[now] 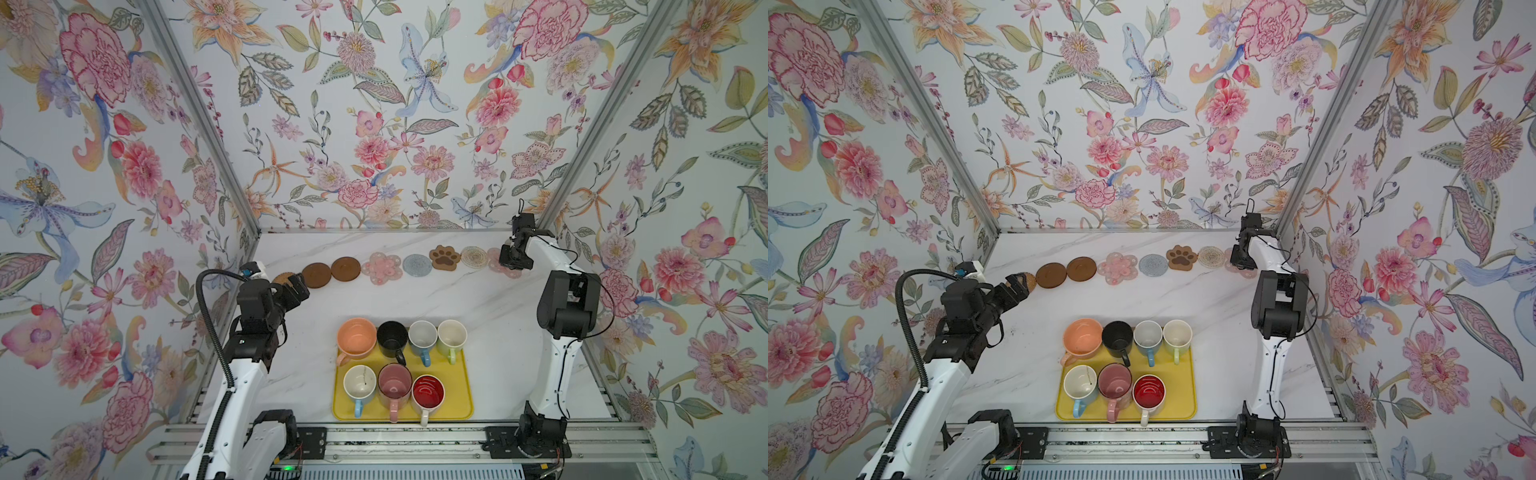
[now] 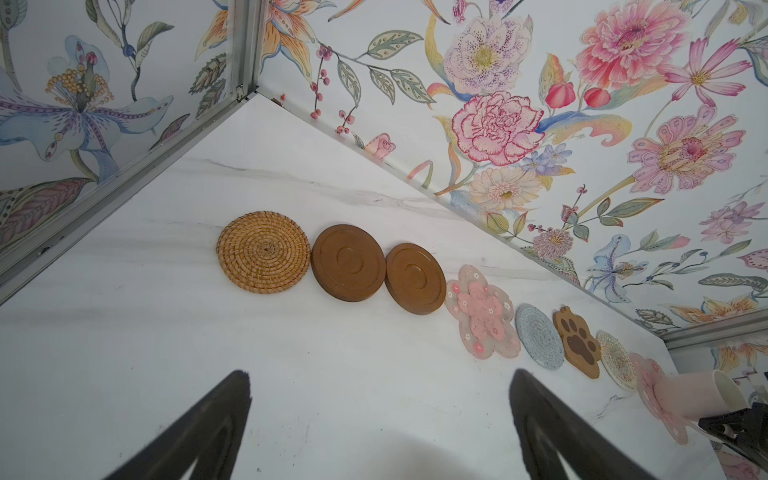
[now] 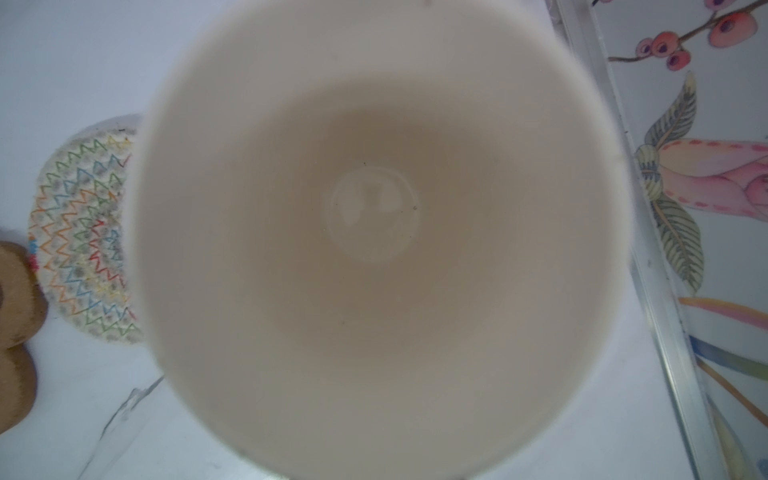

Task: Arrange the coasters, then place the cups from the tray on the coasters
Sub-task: 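Carry the white mug farther from the robot toward the large pink flower coaster, then set the white mug on the pink flower coaster while the left gripper nears the tray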

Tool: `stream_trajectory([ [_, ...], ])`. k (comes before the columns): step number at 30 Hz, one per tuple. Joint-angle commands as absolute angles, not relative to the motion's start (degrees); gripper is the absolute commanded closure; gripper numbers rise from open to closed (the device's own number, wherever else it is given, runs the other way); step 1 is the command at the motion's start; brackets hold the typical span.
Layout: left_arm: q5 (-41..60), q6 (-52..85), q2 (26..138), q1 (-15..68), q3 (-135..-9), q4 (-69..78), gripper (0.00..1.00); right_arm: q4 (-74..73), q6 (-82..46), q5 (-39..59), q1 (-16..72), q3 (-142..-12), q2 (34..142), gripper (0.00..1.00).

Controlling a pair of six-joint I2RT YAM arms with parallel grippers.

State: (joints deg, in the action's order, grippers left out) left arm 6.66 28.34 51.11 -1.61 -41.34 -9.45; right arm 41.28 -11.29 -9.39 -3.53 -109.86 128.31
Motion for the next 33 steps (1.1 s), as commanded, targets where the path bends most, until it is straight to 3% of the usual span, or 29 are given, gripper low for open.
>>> stream_trajectory([
  [1, 5.36, 27.33, 51.23, -2.12, -41.92, -10.66, 0.01, 39.97, -10.72, -9.40, -3.78, -112.67, 129.19, 1.00],
  [6, 5.59, 27.16, 51.24, -2.09, -42.27, -10.98, 0.01, 40.64, -11.13, -9.24, -3.78, -113.60, 129.80, 0.95],
  [10, 5.70, 26.94, 51.11, -2.12, -42.62, -11.64, 0.01, 40.60, -11.42, -8.80, -3.71, -113.44, 128.33, 0.66],
  [16, 6.65, 26.03, 51.15, -2.11, -44.43, -15.13, 0.01, 40.60, -13.01, -8.09, -3.67, -111.88, 124.08, 0.41],
  [22, 10.04, 24.18, 51.37, -2.05, -47.03, -20.39, 0.01, 35.43, -16.48, -7.77, -3.30, -102.27, 112.27, 0.02],
  [28, 15.55, 22.90, 51.73, -0.75, -50.58, -28.59, 0.05, 24.22, -20.07, -8.91, -0.18, -86.07, 96.18, 0.01],
  [33, 11.87, 23.63, 50.08, 8.79, -54.13, -38.75, 0.06, 20.23, -21.83, -10.18, 2.29, -77.27, 87.96, 0.01],
])
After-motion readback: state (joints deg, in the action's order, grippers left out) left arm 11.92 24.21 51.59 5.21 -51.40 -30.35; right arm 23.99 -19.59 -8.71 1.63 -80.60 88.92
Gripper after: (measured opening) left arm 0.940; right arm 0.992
